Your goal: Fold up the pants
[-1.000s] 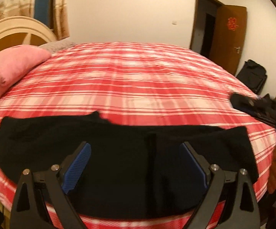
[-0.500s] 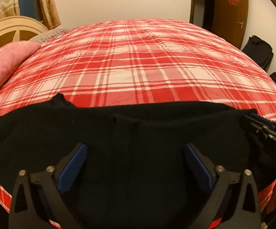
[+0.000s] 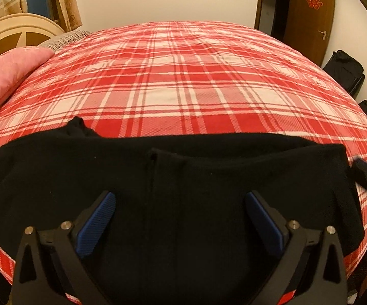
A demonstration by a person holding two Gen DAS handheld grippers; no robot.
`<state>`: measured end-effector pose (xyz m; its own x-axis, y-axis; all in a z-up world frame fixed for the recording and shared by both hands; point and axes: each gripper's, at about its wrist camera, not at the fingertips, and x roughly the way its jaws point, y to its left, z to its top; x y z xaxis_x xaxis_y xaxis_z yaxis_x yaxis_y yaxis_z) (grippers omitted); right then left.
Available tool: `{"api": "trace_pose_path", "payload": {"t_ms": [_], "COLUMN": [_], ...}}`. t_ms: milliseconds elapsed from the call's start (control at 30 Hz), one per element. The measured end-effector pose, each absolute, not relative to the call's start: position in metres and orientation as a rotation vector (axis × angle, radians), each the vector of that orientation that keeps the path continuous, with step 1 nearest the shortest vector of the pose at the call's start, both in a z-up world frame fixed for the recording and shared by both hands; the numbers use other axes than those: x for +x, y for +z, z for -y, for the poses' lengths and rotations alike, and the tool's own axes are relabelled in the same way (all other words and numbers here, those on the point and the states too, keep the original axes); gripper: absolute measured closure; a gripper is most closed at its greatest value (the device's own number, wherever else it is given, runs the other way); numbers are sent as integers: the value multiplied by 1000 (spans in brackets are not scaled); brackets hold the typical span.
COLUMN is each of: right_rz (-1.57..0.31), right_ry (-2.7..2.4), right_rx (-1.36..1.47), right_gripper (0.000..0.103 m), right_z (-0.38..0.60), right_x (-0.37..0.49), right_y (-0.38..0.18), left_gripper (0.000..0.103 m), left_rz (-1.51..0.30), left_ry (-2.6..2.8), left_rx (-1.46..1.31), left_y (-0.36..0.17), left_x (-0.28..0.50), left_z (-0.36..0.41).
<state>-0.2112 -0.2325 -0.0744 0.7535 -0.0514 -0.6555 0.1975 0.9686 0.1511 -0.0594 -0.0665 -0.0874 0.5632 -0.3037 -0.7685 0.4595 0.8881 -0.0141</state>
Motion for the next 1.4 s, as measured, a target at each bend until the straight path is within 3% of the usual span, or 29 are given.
{"api": "trace_pose_path", "payload": {"t_ms": [167, 400, 667, 800, 900, 1400], "right_rz": [-787, -762, -778, -686, -644, -669], "right_ry": [-119, -147, -141, -91, -55, 44], "right_rx": [194, 167, 205, 291, 252, 161], "right_gripper": [67, 66, 64, 62, 51, 49], "right_z": [216, 211, 215, 214, 198, 119], "right_x": [-238, -241, -239, -240, -224, -137], "right_y": [-103, -111, -104, -81, -66, -108], "left_gripper": [0, 0, 0, 0, 0, 0], "left_rz": [-861, -861, -878, -838, -785, -726], "left_ry": [-450, -455, -477, -472, -464, 18], "left_rx": [193, 189, 175, 129, 79, -157], "left_y": [-88, -89, -87, -77, -68, -74], "left_x": [-60, -59, -59, -62, -62, -27], "left_z": [67, 66, 62, 48, 27, -173]}}
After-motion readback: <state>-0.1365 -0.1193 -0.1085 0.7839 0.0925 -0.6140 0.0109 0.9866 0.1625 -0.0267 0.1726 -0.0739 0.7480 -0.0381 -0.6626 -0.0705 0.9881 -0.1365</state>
